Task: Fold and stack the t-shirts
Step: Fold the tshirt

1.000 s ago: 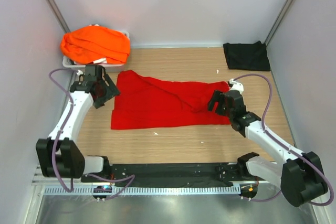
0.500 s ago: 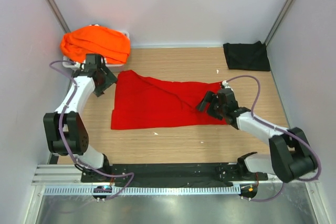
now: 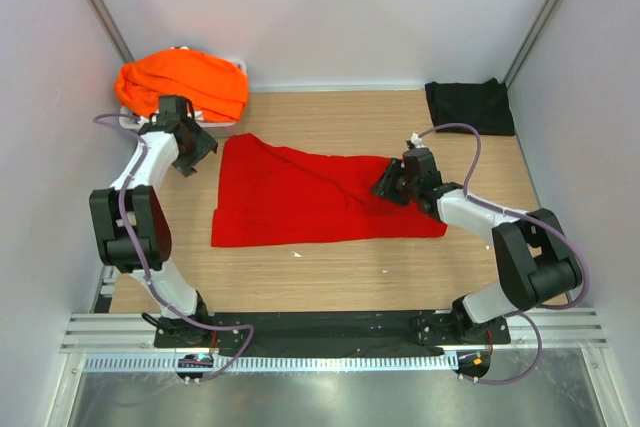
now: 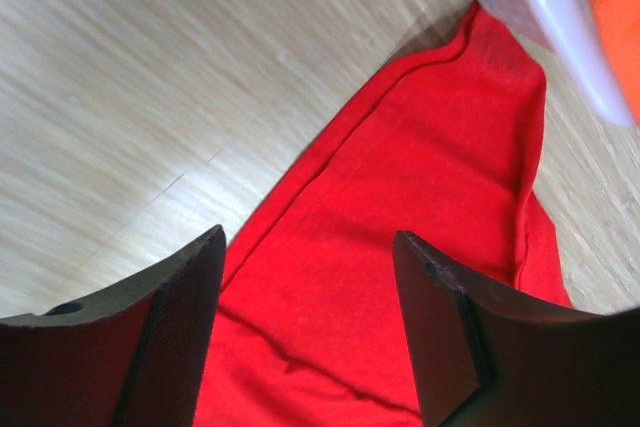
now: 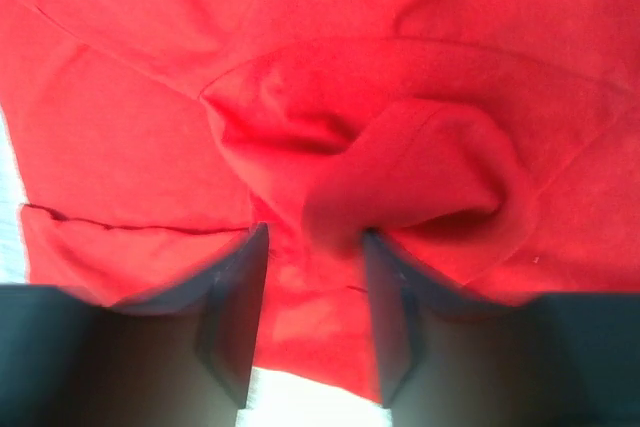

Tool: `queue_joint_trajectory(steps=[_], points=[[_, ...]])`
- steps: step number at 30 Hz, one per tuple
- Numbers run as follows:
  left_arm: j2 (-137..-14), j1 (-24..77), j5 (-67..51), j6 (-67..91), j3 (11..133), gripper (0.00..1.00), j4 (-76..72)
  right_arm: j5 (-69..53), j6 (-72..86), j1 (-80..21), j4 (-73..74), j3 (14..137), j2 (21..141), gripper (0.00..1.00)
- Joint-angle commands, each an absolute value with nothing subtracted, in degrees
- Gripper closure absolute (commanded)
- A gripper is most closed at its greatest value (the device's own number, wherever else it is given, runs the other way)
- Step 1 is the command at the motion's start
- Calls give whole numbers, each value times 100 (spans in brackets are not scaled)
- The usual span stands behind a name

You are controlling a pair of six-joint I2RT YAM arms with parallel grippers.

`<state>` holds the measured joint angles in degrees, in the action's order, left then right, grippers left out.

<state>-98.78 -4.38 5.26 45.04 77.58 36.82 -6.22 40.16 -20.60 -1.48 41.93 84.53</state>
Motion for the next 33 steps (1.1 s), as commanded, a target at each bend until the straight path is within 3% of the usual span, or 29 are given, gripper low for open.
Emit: queue_joint_trajectory(steps=[1, 2, 3, 5, 10, 13, 24, 29, 33], points=[[-10237, -457, 457, 4632, 8120, 32, 3428, -711, 3867, -2065, -132, 4421, 8596, 66], [-10335, -466, 440, 4641, 8278, 34, 3436, -738, 3858, -2065, -141, 4412, 8596, 72], [-10458, -466, 431, 4649, 8366, 35, 3428, -756, 3841, -2065, -158, 4377, 8587, 86], [-10809, -475, 343, 4667, 8690, 41, 3445, -852, 3815, -2065, -184, 4316, 8517, 99], [-11434, -457, 132, 4579, 9245, 57, 3454, -818, 3543, -2065, 245, 4131, 7754, 99], [-11531, -405, 193, 4562, 9282, 57, 3472, -440, 3296, -2065, 816, 3912, 6858, 99], [-10882, 113, 668, 4623, 8675, 43, 3217, 360, 3357, -2065, 1933, 3209, 4915, 99], [-10740, 333, 791, 4553, 8472, 40, 2997, 203, 3401, -2065, 1934, 2901, 4755, 99], [-11126, 675, 747, 4316, 9217, 40, 3049, 79, 3445, -2074, 1846, 2751, 4781, 99]])
